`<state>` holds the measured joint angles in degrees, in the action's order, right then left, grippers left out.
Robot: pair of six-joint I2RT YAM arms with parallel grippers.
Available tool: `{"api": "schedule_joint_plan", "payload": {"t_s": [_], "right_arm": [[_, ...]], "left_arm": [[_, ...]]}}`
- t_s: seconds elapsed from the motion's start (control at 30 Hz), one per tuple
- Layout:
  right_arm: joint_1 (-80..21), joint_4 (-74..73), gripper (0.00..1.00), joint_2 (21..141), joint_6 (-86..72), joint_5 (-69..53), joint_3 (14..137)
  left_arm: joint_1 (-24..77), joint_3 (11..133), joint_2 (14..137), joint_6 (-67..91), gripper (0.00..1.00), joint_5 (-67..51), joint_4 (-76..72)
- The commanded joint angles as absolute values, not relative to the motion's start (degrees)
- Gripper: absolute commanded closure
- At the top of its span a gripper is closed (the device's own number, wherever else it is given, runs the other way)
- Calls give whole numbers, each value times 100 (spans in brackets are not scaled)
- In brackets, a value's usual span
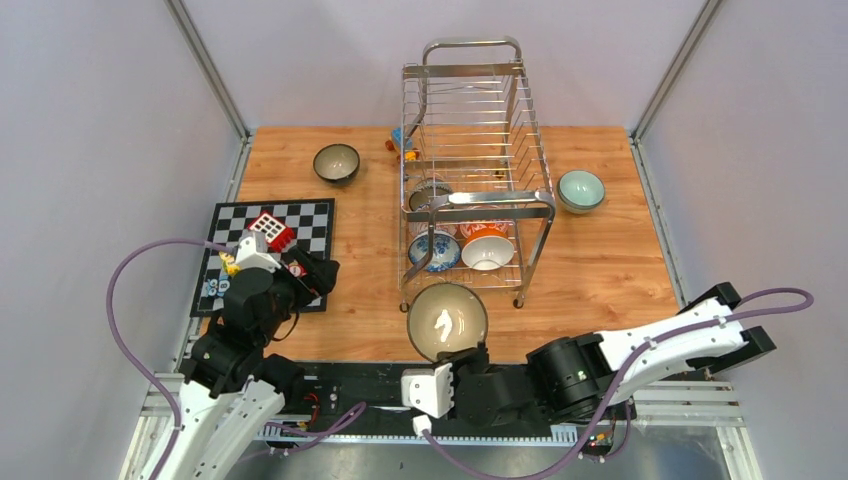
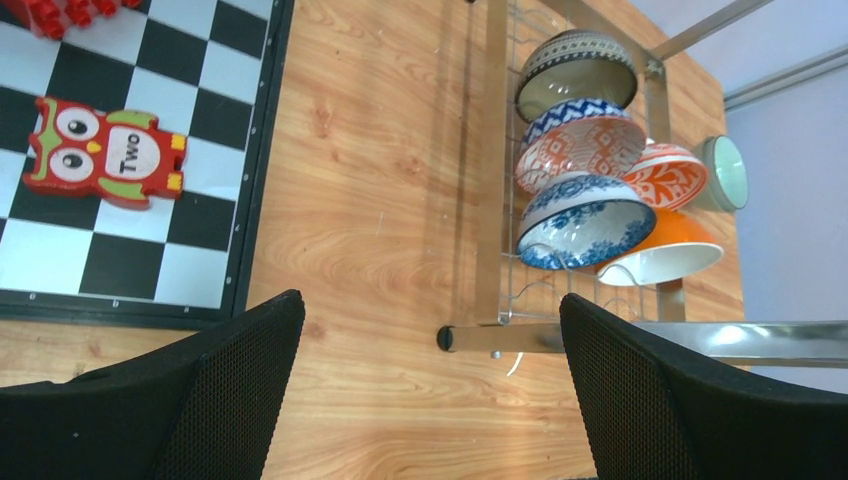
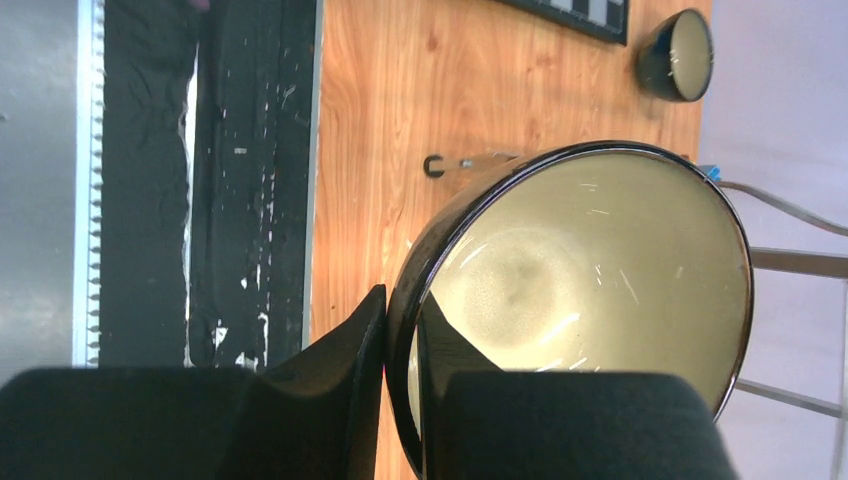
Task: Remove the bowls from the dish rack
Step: Pick up the bowl from the dish rack, then place the bowl with the bowl.
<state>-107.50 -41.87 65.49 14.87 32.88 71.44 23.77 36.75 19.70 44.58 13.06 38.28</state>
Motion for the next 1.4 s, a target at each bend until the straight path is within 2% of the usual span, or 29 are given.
{"api": "schedule_joint_plan", "payload": {"t_s": [0.0, 0.4, 0.57, 0.73, 0.97, 1.2, 1.37], "right_arm": [[-10854, -3404, 98, 6404, 1704, 3641, 6465], [-10851, -2970, 98, 6362, 783, 3620, 5116], [-10854, -2830, 98, 6246, 527, 3680, 4680], [-10853, -2555, 98, 6325, 370, 3707, 4220], [-10841, -2123, 98, 6849, 341, 3532, 4071], [-10796, -1916, 98, 7500, 578, 3161, 4357], [-10792, -1881, 98, 7719, 918, 2932, 4582]], "left_arm": [[2408, 3451, 1919, 4650, 0, 1206, 4129], [2408, 3317, 2238, 5089, 0, 1276, 3829], [2408, 3265, 2303, 4438, 0, 513, 3431], [2487, 3358, 2836, 4201, 4, 189, 3897], [3325, 3442, 2810, 4011, 6, 298, 4102], [5402, 4118, 3442, 4091, 6, 1527, 4537], [6333, 4231, 3876, 4175, 7, 1558, 4594]]}}
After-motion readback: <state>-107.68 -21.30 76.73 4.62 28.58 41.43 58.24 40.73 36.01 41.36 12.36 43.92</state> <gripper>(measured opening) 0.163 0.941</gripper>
